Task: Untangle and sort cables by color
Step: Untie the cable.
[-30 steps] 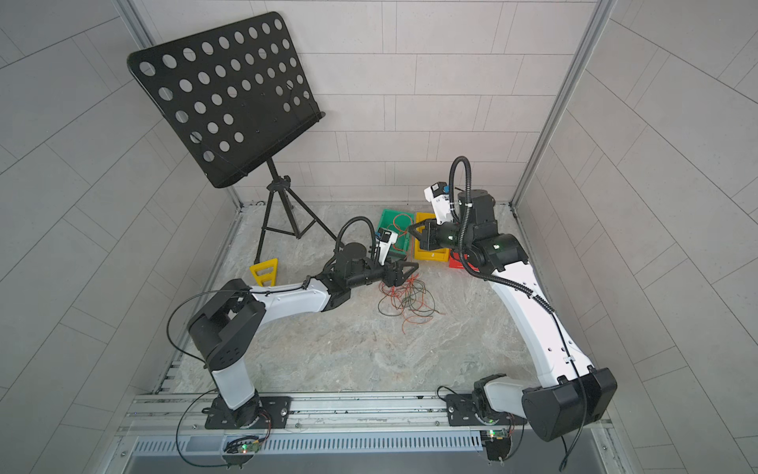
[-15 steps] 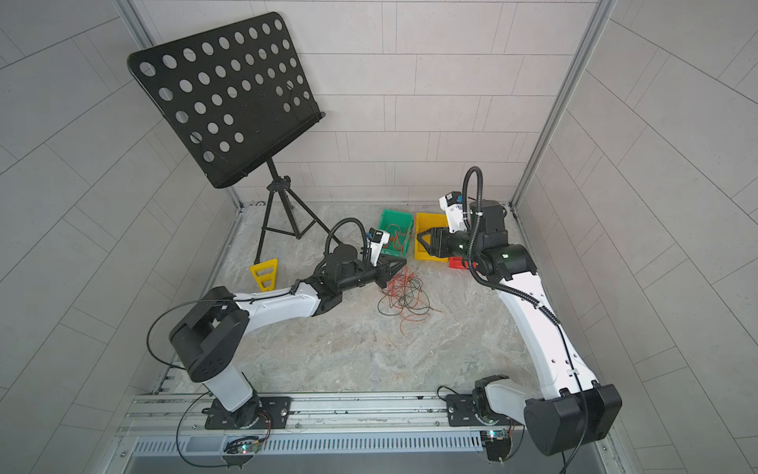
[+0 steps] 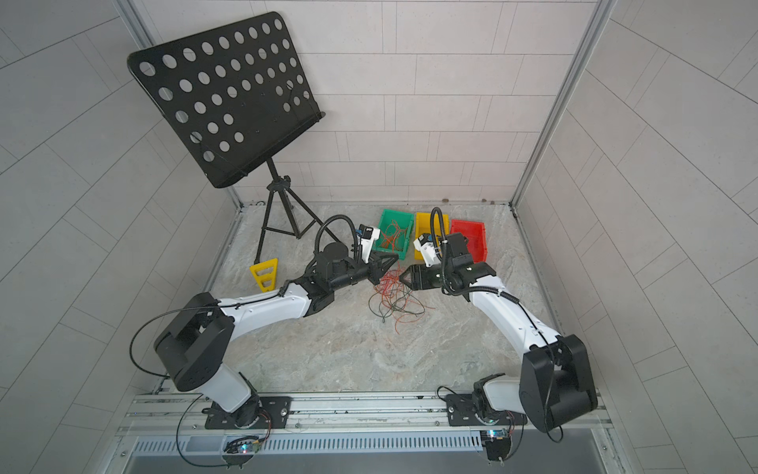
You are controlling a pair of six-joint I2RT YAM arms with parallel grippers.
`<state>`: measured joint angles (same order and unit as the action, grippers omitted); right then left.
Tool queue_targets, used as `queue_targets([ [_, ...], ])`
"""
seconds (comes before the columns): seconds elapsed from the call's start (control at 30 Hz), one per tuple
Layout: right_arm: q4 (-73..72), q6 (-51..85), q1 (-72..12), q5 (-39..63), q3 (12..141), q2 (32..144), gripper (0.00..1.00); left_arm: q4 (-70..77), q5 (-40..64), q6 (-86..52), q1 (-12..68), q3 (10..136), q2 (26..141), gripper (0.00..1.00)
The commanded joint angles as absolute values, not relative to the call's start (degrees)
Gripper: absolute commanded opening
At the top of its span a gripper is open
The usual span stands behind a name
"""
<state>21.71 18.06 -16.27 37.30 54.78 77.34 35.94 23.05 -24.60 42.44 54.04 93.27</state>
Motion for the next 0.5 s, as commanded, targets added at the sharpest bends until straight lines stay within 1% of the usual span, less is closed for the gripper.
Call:
queue_targets([
  [0.0, 16.8, 19.9, -18.0, 37.9, 56.2, 80.3, 0.61, 36.3, 23.0, -24.4, 42.4, 53.9, 91.6, 0.00],
  [0.07, 15.9, 20.6, -18.5, 37.2, 56.2, 82.8, 0.56, 35.9, 23.0, -24.2, 42.4, 54.0, 91.2, 0.00],
  [0.13, 16.3, 21.2, -18.5, 35.7, 56.2, 84.5, 0.41, 35.2, 22.9, -23.9, 42.2, 54.2, 90.4, 0.00],
  [0.2, 17.2, 21.1, -18.5, 33.7, 55.9, 85.3, 0.31, 34.1, 22.9, -23.8, 41.7, 54.5, 89.0, 0.00],
  [0.3, 19.1, 20.4, -18.5, 29.9, 55.5, 85.8, 0.11, 30.1, 23.0, -23.6, 40.2, 56.0, 86.5, 0.00],
  [0.33, 19.8, 20.0, -18.5, 29.2, 55.5, 86.1, 0.07, 28.3, 23.1, -23.6, 39.5, 56.7, 85.5, 0.00],
  [0.37, 20.5, 19.5, -18.5, 28.9, 55.6, 86.3, 0.05, 26.7, 23.4, -23.4, 38.8, 57.5, 84.6, 0.00],
  [0.47, 22.0, 18.7, -18.5, 28.6, 55.6, 86.9, 0.05, 21.9, 24.3, -23.4, 36.2, 60.2, 82.1, 0.00],
])
